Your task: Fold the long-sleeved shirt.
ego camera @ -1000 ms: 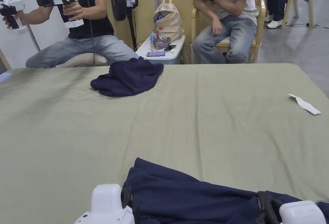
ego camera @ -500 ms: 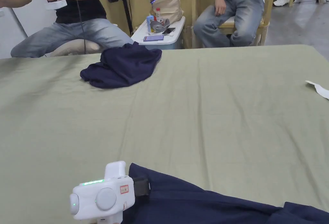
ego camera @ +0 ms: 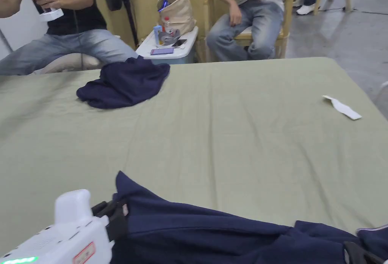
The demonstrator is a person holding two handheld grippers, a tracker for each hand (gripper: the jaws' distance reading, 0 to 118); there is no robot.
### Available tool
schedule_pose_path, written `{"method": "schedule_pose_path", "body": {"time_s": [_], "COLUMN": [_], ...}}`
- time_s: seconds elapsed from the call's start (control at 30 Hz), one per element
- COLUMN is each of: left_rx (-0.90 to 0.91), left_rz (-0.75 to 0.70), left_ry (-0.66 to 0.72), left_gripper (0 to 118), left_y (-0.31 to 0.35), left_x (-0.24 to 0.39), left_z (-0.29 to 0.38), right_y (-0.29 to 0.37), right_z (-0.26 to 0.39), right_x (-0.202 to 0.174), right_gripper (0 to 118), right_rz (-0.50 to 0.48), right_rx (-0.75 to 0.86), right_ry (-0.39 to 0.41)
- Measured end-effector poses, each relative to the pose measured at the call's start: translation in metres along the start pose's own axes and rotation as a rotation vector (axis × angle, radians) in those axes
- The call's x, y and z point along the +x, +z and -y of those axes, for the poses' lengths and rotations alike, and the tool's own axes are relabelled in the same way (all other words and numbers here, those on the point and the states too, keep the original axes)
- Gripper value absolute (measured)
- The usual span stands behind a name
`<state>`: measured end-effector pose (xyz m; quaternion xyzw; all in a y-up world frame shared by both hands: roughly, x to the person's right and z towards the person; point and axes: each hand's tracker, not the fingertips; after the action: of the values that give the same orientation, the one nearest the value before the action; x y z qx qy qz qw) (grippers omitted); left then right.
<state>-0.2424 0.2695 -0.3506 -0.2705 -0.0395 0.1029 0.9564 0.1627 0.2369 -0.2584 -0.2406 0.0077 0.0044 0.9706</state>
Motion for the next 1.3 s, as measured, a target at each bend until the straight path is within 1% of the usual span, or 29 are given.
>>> {"method": "schedule_pose_path", "body": {"time_s": [0.13, 0.17, 0.2, 0.3, 0.33, 0.37, 0.4, 0.43, 0.5, 0.57, 0.67, 0.7, 0.73, 0.77, 0.83, 0.87, 0.9, 0.93, 0.97, 1.0, 1.03, 1.07, 1.1, 1.13, 1.17, 1.23, 1.3], "left_rx": [0.092, 0.120, 0.112, 0.090, 0.079, 0.065, 0.059, 0.060, 0.052, 0.045, 0.030, 0.031, 0.027, 0.015, -0.008, -0.019, -0.024, -0.032, -0.036, -0.044, -0.052, -0.054, -0.054, -0.053, -0.049, -0.035, 0.009], "left_rz": [-0.004, -0.026, -0.032, -0.055, -0.050, -0.049, -0.054, -0.066, -0.072, -0.070, -0.082, -0.087, -0.088, -0.087, -0.098, -0.106, -0.108, -0.104, -0.101, -0.102, -0.104, -0.105, -0.107, -0.106, -0.098, -0.089, -0.074], "left_ry": [0.003, 0.012, 0.024, 0.069, 0.077, 0.077, 0.069, 0.057, 0.054, 0.056, 0.054, 0.053, 0.059, 0.069, 0.069, 0.055, 0.037, 0.024, 0.021, 0.022, 0.024, 0.027, 0.032, 0.039, 0.046, 0.048, 0.039], "left_gripper": [6, 6, 6, 6, 6, 6, 6, 6, 6, 6, 6, 6, 6, 6, 6, 6, 6, 6, 6, 6, 6, 6, 6, 6, 6, 6, 6], "left_y": [0.058, 0.069, 0.072, 0.076, 0.074, 0.074, 0.074, 0.075, 0.066, 0.064, 0.052, 0.050, 0.040, 0.035, 0.029, 0.027, 0.026, 0.024, 0.022, 0.022, 0.021, 0.019, 0.019, 0.020, 0.021, 0.031, 0.051], "left_x": [0.006, 0.006, 0.004, -0.006, 0.003, 0.003, 0.005, 0.008, 0.009, 0.009, -0.002, -0.003, -0.024, -0.028, -0.033, -0.028, -0.030, -0.032, -0.034, -0.027, -0.028, -0.029, -0.027, -0.027, -0.027, -0.027, -0.018], "left_z": [-0.004, -0.003, -0.002, 0.005, 0.006, 0.009, 0.012, 0.014, 0.018, 0.019, 0.018, 0.019, 0.021, 0.022, 0.024, 0.025, 0.026, 0.027, 0.029, 0.027, 0.028, 0.030, 0.030, 0.030, 0.029, 0.024, 0.014], "right_y": [0.025, 0.031, 0.036, 0.042, 0.039, 0.034, 0.026, 0.015, -0.012, -0.045, -0.108, -0.131, -0.152, -0.182, -0.212, -0.221, -0.227, -0.230, -0.221, -0.217, -0.216, -0.210, -0.202, -0.197, -0.189, -0.163, -0.124], "right_z": [-0.005, -0.006, -0.006, -0.006, -0.006, -0.006, -0.007, -0.007, -0.015, -0.021, -0.031, -0.028, -0.024, -0.012, 0.005, 0.015, 0.023, 0.031, 0.029, 0.026, 0.028, 0.031, 0.033, 0.034, 0.031, 0.018, -0.009], "right_x": [0.026, 0.033, 0.041, 0.061, 0.066, 0.073, 0.080, 0.086, 0.093, 0.094, 0.086, 0.081, 0.077, 0.076, 0.072, 0.073, 0.073, 0.075, 0.078, 0.082, 0.085, 0.082, 0.077, 0.073, 0.071, 0.073, 0.073], "right_gripper": [1, 1, 1, 2, 18, 43, 68, 81, 81, 83, 83, 83, 82, 80, 65, 62, 62, 58, 57, 46, 8, 4, 4, 4, 4, 4, 4], "right_rz": [0.067, 0.089, 0.113, 0.147, 0.158, 0.159, 0.134, 0.095, 0.053, -0.008, -0.105, -0.127, -0.140, -0.150, -0.149, -0.173, -0.170, -0.159, -0.184, -0.195, -0.227, -0.219, -0.191, -0.196, -0.205, -0.235, -0.214], "right_rx": [0.043, 0.055, 0.070, 0.081, 0.075, 0.059, 0.017, -0.010, -0.058, -0.096, -0.223, -0.259, -0.294, -0.361, -0.491, -0.543, -0.587, -0.608, -0.502, -0.501, -0.536, -0.526, -0.486, -0.494, -0.484, -0.369, -0.256], "right_ry": [-0.013, -0.014, -0.017, -0.027, -0.022, -0.016, -0.012, -0.019, -0.038, -0.025, 0.010, 0.027, 0.042, 0.054, 0.080, 0.083, 0.087, 0.083, 0.034, -0.002, -0.030, -0.019, 0.013, 0.026, 0.019, -0.050, -0.079]}}
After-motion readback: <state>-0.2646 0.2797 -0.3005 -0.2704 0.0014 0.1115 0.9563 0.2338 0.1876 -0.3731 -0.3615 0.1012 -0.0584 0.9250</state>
